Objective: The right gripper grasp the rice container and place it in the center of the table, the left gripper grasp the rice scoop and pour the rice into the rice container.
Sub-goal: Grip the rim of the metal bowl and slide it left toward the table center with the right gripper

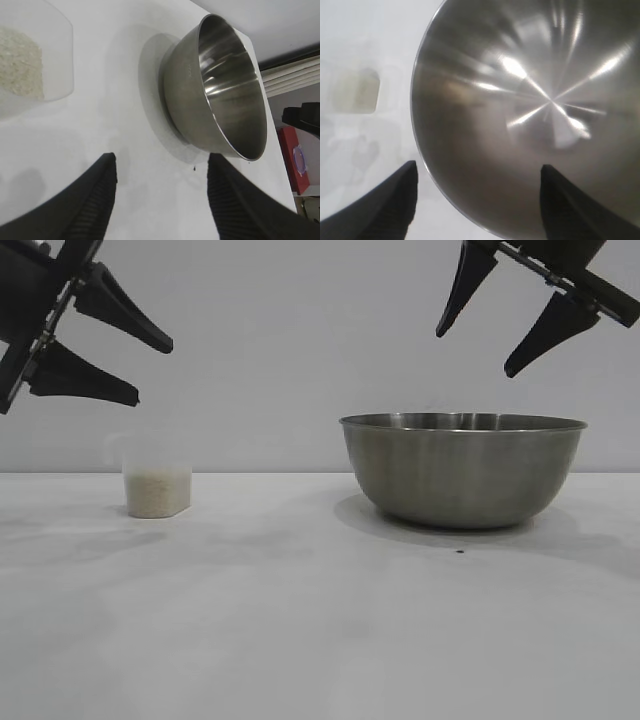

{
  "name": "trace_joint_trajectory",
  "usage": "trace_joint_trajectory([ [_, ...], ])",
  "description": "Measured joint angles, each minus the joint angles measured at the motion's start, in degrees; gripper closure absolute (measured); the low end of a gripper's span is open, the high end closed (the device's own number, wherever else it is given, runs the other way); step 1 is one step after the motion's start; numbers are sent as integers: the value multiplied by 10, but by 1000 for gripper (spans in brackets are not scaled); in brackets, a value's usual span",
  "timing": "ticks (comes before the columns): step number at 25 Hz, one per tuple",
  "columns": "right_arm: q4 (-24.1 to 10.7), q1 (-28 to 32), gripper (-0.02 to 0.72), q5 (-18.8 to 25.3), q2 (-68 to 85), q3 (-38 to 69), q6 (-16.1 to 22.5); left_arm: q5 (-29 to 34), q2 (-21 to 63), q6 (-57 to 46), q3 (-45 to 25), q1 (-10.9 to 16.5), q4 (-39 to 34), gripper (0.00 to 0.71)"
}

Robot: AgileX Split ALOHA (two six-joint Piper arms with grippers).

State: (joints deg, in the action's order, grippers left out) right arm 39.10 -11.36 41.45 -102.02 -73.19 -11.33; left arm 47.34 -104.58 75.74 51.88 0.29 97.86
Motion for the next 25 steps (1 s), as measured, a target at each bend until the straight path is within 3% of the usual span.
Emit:
trace_joint_trajectory([
  [15,0,0,207,0,0,0,0,0,0,0,0,0,0,326],
  [22,-2,0,207,41,-1,-47,0,7,0,0,0,0,0,326],
  [25,-19,0,207,59,-1,-76,0,8,0,0,0,0,1,326],
])
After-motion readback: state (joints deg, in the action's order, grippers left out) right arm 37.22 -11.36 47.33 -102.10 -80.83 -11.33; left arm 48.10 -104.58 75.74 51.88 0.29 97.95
